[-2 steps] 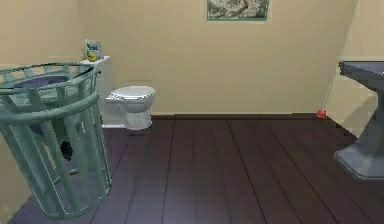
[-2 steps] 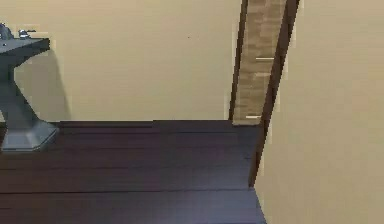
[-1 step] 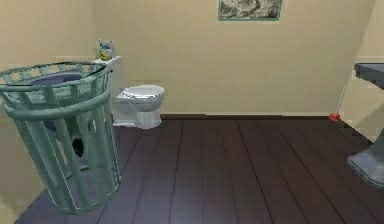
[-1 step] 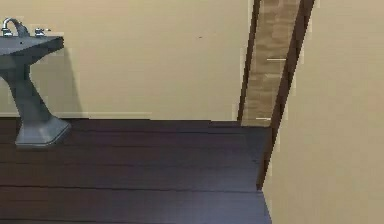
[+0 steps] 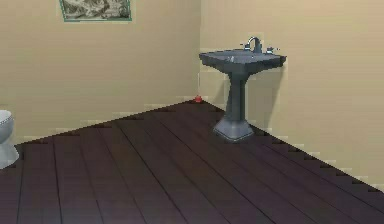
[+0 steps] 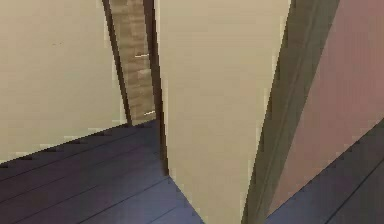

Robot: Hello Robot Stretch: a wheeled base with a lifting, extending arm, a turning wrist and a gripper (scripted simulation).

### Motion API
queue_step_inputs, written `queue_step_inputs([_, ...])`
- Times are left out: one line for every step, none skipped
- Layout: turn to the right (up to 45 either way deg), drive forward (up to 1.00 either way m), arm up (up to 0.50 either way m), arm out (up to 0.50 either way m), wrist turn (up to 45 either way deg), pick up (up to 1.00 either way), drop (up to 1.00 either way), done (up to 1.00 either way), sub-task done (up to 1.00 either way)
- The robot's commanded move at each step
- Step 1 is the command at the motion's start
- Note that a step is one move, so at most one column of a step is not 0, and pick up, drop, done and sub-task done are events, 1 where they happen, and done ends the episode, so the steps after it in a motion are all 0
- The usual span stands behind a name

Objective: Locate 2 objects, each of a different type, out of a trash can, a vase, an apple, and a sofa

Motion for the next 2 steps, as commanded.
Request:
queue_step_inputs([0.0,0.05,0.00,0.00,0.0,0.00,0.00,0.00,0.00])
queue_step_inputs([-30.0,0.00,0.00,0.00,0.0,0.00,0.00,0.00,0.00])
